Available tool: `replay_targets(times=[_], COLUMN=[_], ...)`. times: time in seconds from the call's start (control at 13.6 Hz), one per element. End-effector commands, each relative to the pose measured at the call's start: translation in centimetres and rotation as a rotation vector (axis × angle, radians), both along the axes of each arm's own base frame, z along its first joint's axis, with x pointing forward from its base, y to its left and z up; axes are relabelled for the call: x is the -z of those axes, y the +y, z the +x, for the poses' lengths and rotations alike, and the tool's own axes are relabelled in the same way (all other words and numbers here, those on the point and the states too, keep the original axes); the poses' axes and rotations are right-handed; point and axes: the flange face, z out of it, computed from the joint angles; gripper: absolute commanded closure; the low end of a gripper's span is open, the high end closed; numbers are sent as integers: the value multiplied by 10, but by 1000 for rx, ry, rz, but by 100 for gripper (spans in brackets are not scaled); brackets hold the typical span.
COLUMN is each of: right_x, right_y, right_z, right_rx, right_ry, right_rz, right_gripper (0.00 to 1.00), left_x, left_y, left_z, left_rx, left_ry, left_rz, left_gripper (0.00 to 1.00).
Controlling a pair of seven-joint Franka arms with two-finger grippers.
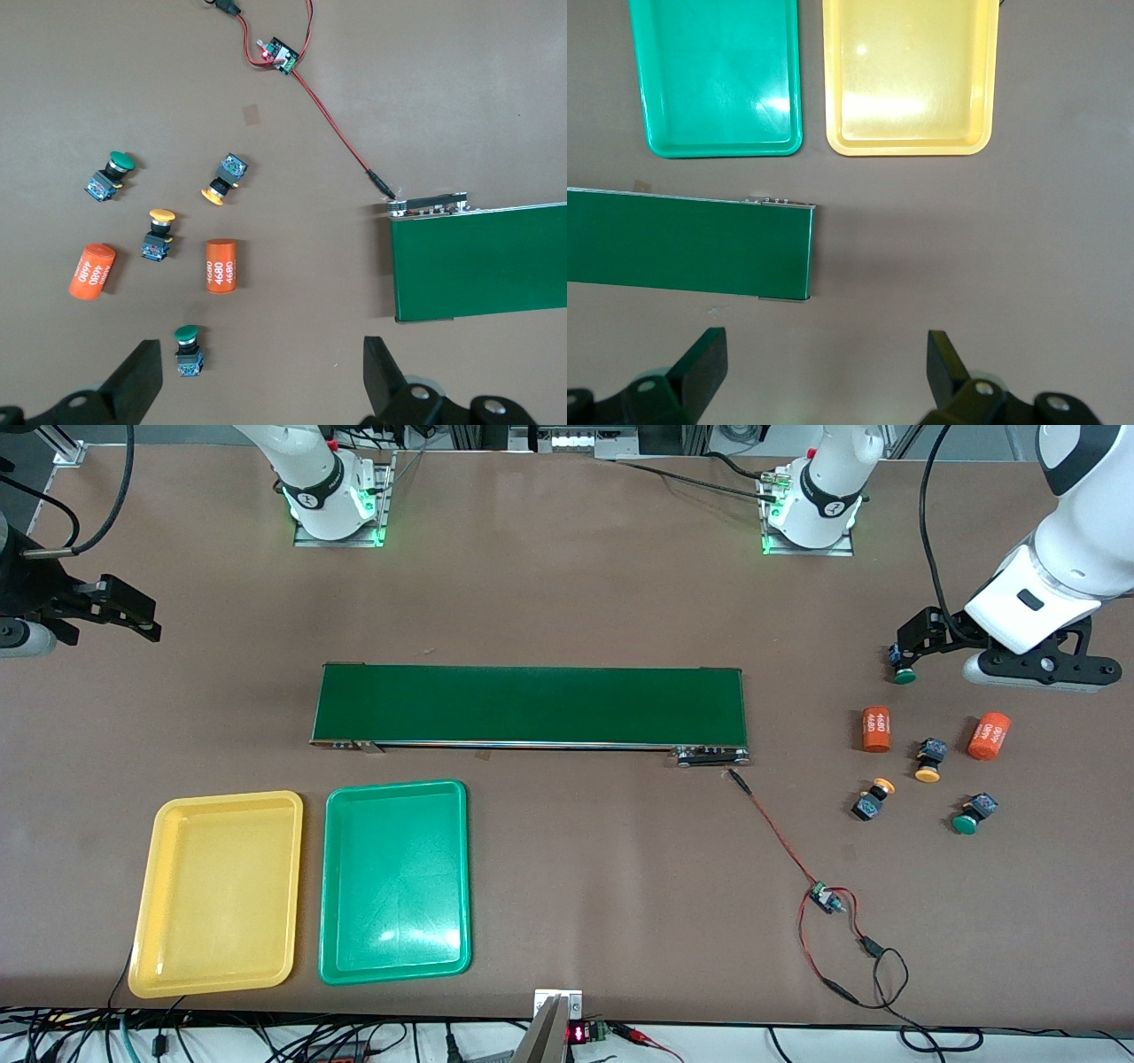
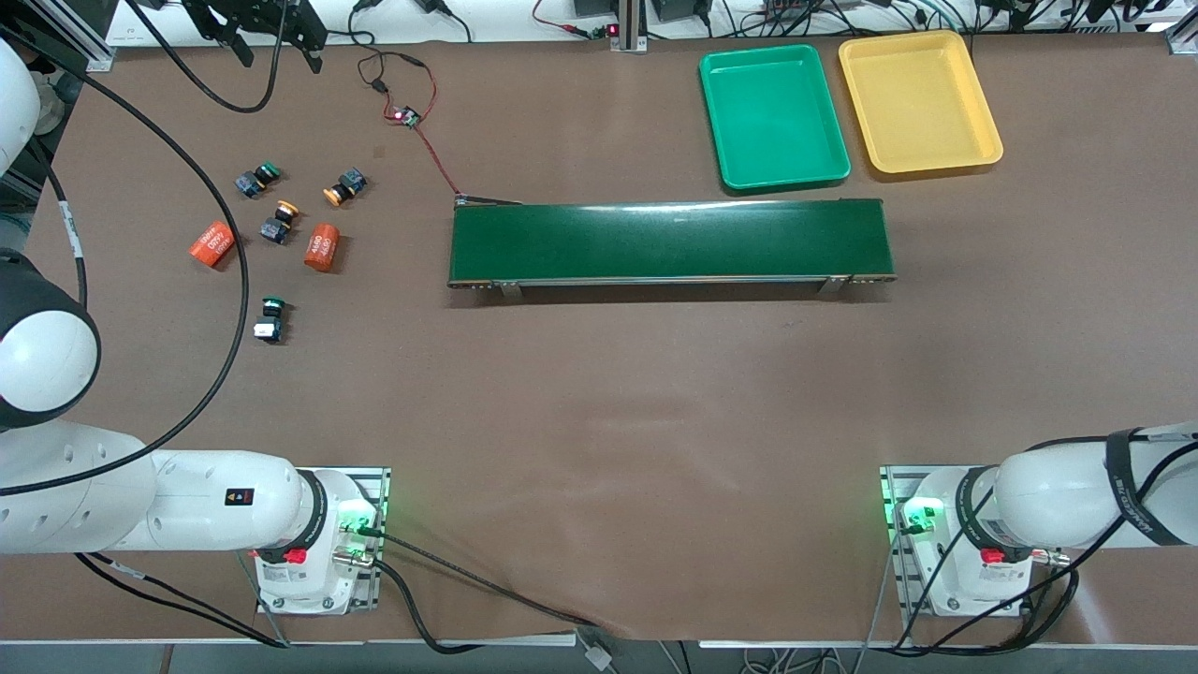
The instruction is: Sort buttons by color to trays
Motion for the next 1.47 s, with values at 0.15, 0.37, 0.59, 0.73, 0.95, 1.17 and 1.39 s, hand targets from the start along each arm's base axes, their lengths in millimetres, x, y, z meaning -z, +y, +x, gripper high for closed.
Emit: replay_targets(times=[0.15, 0.37, 0.59, 0.73, 0.95, 1.17, 1.39], right_x=[0, 2, 2, 2, 1, 1, 0], right_y=[0, 0, -2, -1, 0, 3, 5], right_z=[-4, -5, -5, -5, -6, -6, -6], right_rx=[-5, -3, 0, -3, -3, -9, -12], right_ry=[10, 24, 26, 26, 24, 21, 19], right_rz=[-12, -13, -14, -14, -14, -14, -16], right_gripper=[0, 0, 0, 0, 0, 0, 0], left_x=[-6, -6, -6, -5, 4, 24, 41], left_y=[-9, -9, -6, -6, -2, 2, 7], left_z=[9, 10, 10, 10, 8, 16, 11], left_rx=[8, 9, 10, 8, 3, 0, -1], left_ry=[-2, -2, -2, 1, 55, 93, 167], left_rz=[-15, -15, -13, -15, -14, -11, 0], left_gripper=[0, 0, 0, 0, 0, 0, 0])
